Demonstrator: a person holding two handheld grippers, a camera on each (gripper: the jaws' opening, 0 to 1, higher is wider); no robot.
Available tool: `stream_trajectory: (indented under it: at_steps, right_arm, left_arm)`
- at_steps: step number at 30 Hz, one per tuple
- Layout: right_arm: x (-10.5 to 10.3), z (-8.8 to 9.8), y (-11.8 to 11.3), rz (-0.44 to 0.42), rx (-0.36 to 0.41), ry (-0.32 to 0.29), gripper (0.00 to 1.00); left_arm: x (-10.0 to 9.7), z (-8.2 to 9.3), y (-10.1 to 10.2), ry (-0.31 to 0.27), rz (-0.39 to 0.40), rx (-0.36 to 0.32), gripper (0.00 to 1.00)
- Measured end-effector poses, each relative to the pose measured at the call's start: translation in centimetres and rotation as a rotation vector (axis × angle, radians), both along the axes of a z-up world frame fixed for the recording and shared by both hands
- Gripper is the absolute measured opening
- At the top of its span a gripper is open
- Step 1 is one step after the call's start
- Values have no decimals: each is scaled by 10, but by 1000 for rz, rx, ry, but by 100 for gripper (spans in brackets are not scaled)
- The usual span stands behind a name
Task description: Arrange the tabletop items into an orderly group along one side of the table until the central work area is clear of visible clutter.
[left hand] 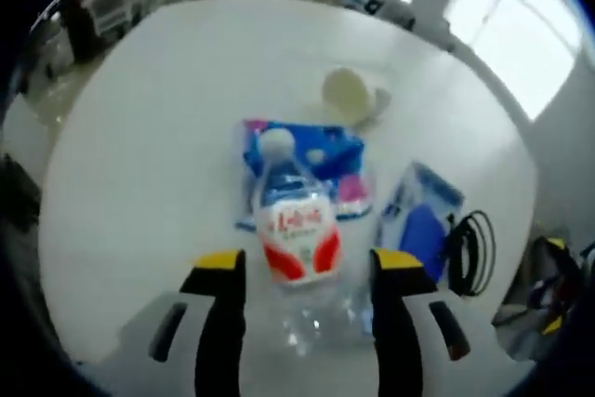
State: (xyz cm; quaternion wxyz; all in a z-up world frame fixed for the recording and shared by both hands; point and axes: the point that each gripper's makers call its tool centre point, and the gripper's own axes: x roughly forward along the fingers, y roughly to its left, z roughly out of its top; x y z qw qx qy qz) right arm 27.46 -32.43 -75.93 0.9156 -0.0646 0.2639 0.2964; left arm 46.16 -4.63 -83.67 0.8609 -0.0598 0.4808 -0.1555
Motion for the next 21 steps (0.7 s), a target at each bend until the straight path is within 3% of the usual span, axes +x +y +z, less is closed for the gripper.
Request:
stream_trajectory:
  at_steps: [8, 18, 21]
  right_arm:
    - [0, -1, -2, -9, -6, 8, 94]
    - [-1, -1, -3, -16, -3, 15, 93]
    - [-1, -1, -3, -17, 5, 17, 93]
  left_arm:
    - [9, -10, 0, 50, 37, 14, 48]
    - [6, -21, -12, 127, 57, 57, 47]
    - [10, -21, -13, 123, 31, 92, 47]
